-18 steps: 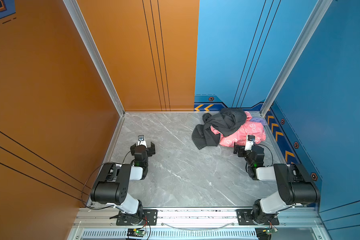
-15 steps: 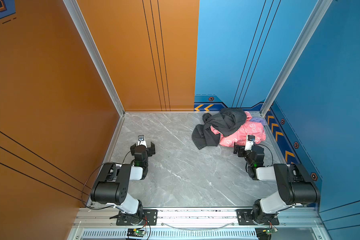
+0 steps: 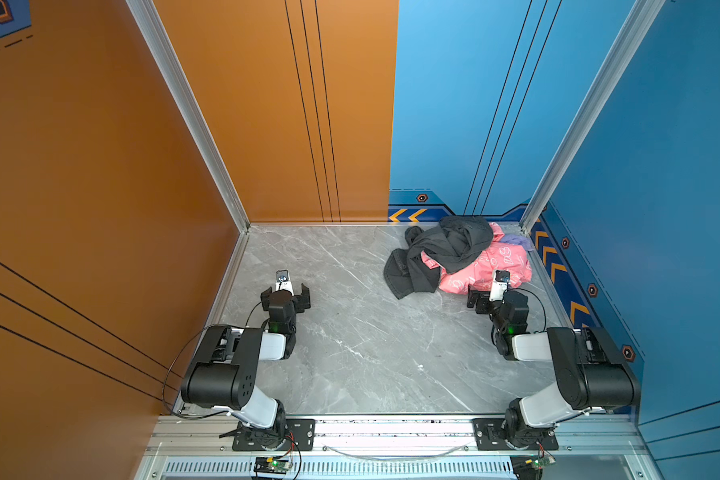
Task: Pick out a specific cloth from the pile
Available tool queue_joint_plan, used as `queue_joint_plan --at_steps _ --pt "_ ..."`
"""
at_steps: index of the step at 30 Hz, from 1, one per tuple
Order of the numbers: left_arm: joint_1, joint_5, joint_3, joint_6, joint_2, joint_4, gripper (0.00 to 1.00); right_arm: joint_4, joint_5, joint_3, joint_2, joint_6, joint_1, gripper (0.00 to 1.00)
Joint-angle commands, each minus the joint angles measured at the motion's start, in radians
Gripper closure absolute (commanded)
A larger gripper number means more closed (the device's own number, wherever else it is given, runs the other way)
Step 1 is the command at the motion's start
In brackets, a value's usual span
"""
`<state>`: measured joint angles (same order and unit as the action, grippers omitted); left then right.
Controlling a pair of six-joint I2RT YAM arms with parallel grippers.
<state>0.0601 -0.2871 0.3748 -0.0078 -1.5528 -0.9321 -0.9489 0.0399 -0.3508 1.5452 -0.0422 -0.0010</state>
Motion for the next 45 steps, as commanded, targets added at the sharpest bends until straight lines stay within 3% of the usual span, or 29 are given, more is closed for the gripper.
queue_joint_plan --at_steps 1,23,26,30,37,43,45 --pt "0.004 -0.013 -0.007 0.002 -0.010 -0.017 0.02 0.023 -0.022 -0.016 0.004 -0.013 -0.004 0.00" --pt "0.004 -0.011 -0.009 0.001 -0.010 -0.017 0.02 0.025 -0.024 -0.018 0.004 -0.013 -0.004 0.00" --pt "0.029 -0.071 -0.004 0.021 0.015 -0.003 0.02 0.039 -0.023 -0.019 -0.017 -0.013 -0.004 0.00" --pt "0.083 -0.147 0.021 0.067 0.131 0.122 0.02 0.262 -0.067 -0.071 -0.179 -0.012 0.006 0.00" --pt "0.096 -0.178 0.252 0.024 0.317 0.624 0.02 0.736 -0.167 -0.272 -0.451 0.023 0.021 0.00" --pt "0.077 -0.109 0.506 -0.014 0.350 0.990 0.02 1.070 -0.265 -0.533 -0.458 0.022 0.010 0.00" --pt "0.074 -0.114 0.557 -0.038 0.351 1.028 0.02 1.216 -0.304 -0.629 -0.435 0.004 -0.004 0.00"
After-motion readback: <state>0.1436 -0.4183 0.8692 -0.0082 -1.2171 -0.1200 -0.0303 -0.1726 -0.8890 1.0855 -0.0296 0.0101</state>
